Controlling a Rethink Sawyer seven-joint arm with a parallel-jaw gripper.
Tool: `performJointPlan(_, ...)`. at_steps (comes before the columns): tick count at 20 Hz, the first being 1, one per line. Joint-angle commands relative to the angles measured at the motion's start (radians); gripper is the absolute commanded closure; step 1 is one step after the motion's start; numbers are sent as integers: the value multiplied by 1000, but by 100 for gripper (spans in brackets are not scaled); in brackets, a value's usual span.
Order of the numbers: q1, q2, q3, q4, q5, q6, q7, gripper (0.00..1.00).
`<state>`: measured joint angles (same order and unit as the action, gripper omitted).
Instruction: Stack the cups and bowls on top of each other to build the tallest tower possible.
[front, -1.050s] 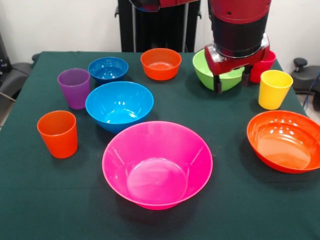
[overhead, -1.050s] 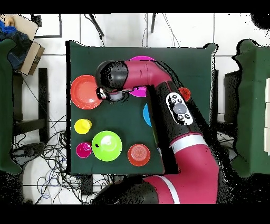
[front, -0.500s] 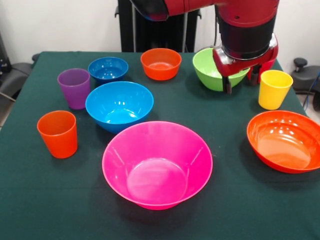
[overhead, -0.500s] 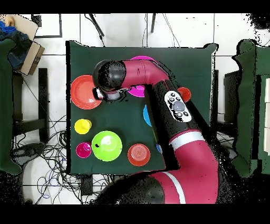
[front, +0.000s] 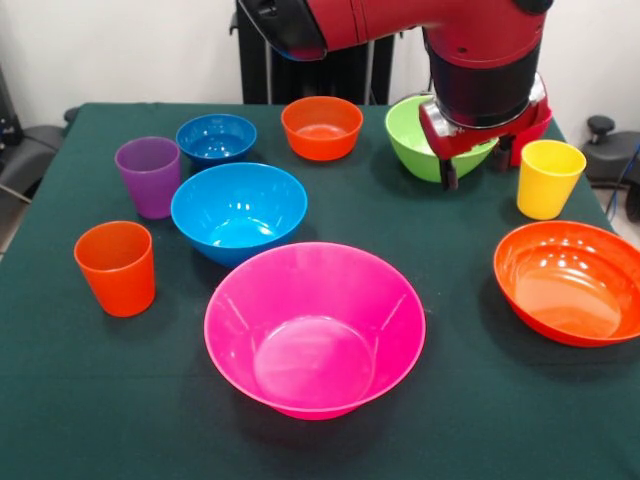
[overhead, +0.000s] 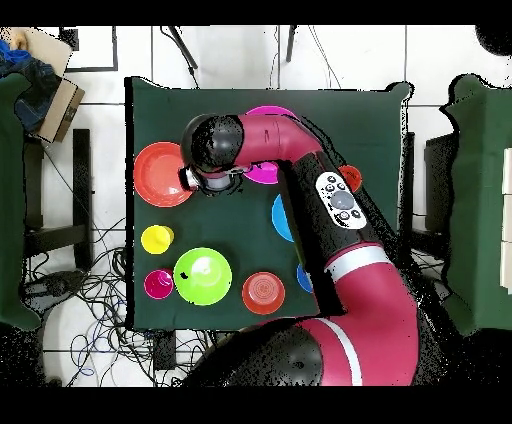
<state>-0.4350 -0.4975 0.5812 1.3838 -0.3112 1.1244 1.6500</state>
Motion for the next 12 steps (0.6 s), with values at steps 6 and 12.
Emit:
performJointPlan(6, -18, -15, 27, -46, -76, 121, -233, 0)
performJointPlan(12, -19, -19, 22, -58, -81, 125, -224, 0)
